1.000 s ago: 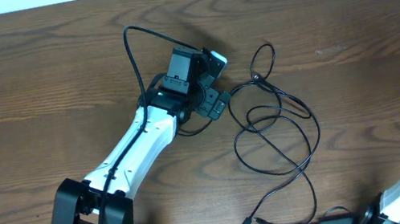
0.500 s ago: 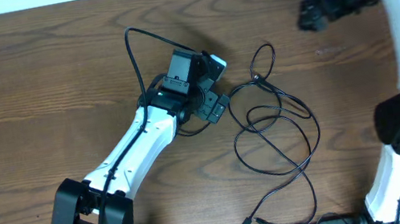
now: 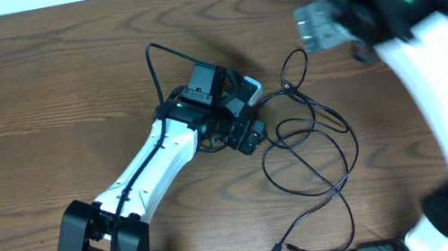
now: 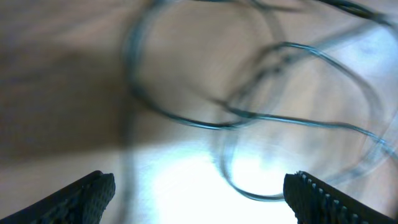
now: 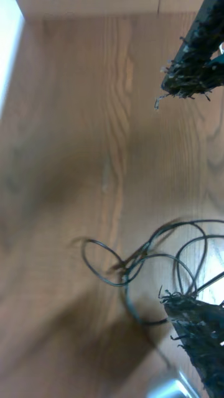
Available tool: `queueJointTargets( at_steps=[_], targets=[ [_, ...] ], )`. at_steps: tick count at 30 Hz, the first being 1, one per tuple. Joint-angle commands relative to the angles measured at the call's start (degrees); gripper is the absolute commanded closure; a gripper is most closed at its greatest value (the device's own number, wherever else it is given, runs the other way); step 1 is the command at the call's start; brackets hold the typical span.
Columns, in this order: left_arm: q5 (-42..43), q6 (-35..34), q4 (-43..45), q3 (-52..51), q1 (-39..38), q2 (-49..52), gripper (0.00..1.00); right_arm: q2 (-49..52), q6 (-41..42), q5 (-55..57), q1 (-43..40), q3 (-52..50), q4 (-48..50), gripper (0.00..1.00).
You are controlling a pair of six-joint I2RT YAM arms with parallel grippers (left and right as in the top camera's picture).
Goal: Untangle cables
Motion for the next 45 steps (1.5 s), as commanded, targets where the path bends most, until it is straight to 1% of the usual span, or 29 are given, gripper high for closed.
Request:
queueJointTargets(
  at_steps=[1,3,5,7,9,12,14,16,17,19,23,25,27,30,35,39,45],
  targets=[
    [11.21,2.86,-0.83,-0.28,-1.79,-0.15,0.08,-3.39,2.99,-0.72,-0.35,0.5,-3.56,0.01],
    [9.64,5.38,-0.09,-0.28,-2.67,-0.15,0.08,-3.37,3.43,-2.19,-0.24,-0.22,-6.36,0.01],
    [4.57,5.92,1.73,-0.28,-2.97,-0.15,0.08,-3.45,4.24,-0.72,0.55,-3.06,-7.8,0.01],
    [-0.13,5.9,3.04,-0.22,-2.89,-0.2,0.08,-4.0,4.22,0.17,2.12,-6.99,-7.17,0.01],
    [-2.6,5.92,3.67,0.17,-2.23,-0.33,0.08,-4.76,4.31,0.9,4.11,-11.65,-5.84,0.01],
    [-3.39,5.88,3.63,1.46,-0.57,-0.81,0.08,-6.78,5.31,1.51,6.8,-19.91,-1.03,0.01],
    [-4.96,5.62,3.65,2.86,1.18,-2.01,0.08,-9.2,5.33,1.46,8.24,-27.69,4.35,0.01],
    [-7.5,4.98,3.65,4.09,2.58,-3.67,0.11,-11.58,5.29,1.46,9.14,-34.69,8.98,0.01],
    [-10.84,4.11,3.65,5.11,3.52,-5.42,0.12,-13.57,5.29,1.42,9.6,-40.3,12.55,0.01],
    [-18.18,2.82,3.72,6.49,4.33,-8.09,0.13,-15.54,5.31,1.18,9.73,-46.9,16.2,0.01],
    [-35.69,1.77,5.7,7.93,4.48,-13.75,0.13,-17.53,4.96,0.98,9.73,-57.07,22.4,0.01],
    [-41.31,1.77,6.75,7.93,4.48,-17.16,0.13,-17.84,3.91,0.35,9.73,-60.96,25.22,0.01],
    [-43.41,1.77,6.43,7.93,4.48,-20.44,0.12,-17.81,1.31,-2.6,9.7,-63.76,28.04,0.01],
    [-44.35,1.75,4.31,7.93,4.48,-24.41,0.12,-17.81,-1.38,-4.11,9.49,-67.23,32.33,0.01],
    [-44.35,0.22,-1.2,7.93,4.48,-29.18,0.12,-17.75,-2.1,-5.27,9.38,-72.02,39.58,0.01],
    [-44.33,-0.42,-5.25,7.93,4.48,-30.99,0.12,-17.75,-3.39,-5.44,9.11,-75.06,43.98,0.01],
    [-44.3,-2.36,-8.39,7.93,4.48,-31.23,0.12,-17.75,-3.5,-5.68,8.74,-80.78,50.53,0.01]
  ],
)
